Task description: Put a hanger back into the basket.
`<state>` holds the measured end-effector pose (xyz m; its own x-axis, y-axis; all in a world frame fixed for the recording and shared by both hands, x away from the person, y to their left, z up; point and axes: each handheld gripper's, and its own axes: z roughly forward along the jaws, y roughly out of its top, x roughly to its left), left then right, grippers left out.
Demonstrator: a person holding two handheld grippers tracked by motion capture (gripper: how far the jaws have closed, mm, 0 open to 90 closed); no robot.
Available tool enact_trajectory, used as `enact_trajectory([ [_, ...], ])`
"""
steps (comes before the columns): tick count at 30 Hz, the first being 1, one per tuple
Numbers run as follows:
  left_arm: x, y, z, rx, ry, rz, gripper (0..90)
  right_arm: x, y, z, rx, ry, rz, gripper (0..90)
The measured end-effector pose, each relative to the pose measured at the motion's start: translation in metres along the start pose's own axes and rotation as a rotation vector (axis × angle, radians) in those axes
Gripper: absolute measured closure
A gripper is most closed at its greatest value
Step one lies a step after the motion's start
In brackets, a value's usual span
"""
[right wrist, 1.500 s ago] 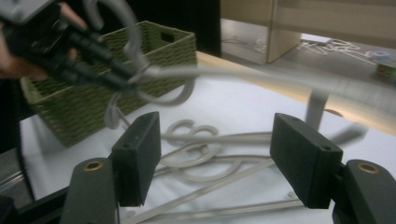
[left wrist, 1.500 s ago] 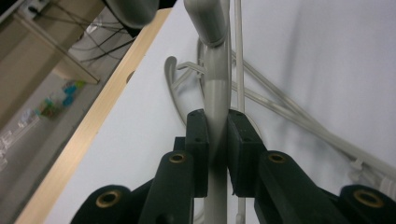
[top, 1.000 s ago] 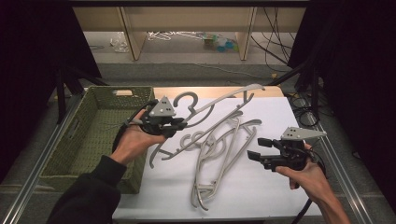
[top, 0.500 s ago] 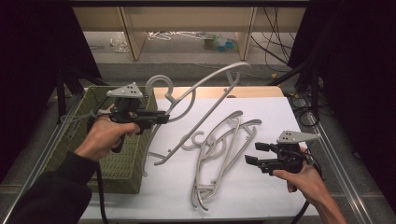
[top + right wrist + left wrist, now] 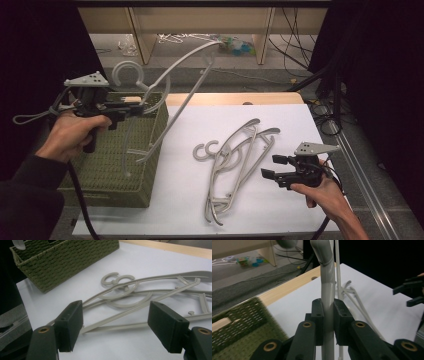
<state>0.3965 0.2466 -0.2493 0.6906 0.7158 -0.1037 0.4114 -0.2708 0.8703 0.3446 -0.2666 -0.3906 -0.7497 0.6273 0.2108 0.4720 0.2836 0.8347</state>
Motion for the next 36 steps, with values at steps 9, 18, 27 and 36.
enact_trajectory([
  [9,0.039,-0.031,-0.013,0.061,0.132,0.008,79.9,-0.001,-0.003,0.002,0.010,0.001,0.019,28.1],
  [18,0.064,-0.063,-0.026,0.124,0.212,0.037,79.9,-0.003,-0.005,0.002,0.005,-0.007,0.033,23.9],
  [27,0.075,-0.085,-0.031,0.186,0.245,0.067,79.9,-0.003,-0.006,0.002,0.006,-0.013,0.036,21.8],
  [36,0.091,-0.113,-0.032,0.251,0.271,0.052,79.9,-0.004,-0.008,0.002,-0.004,-0.021,0.032,20.8],
])
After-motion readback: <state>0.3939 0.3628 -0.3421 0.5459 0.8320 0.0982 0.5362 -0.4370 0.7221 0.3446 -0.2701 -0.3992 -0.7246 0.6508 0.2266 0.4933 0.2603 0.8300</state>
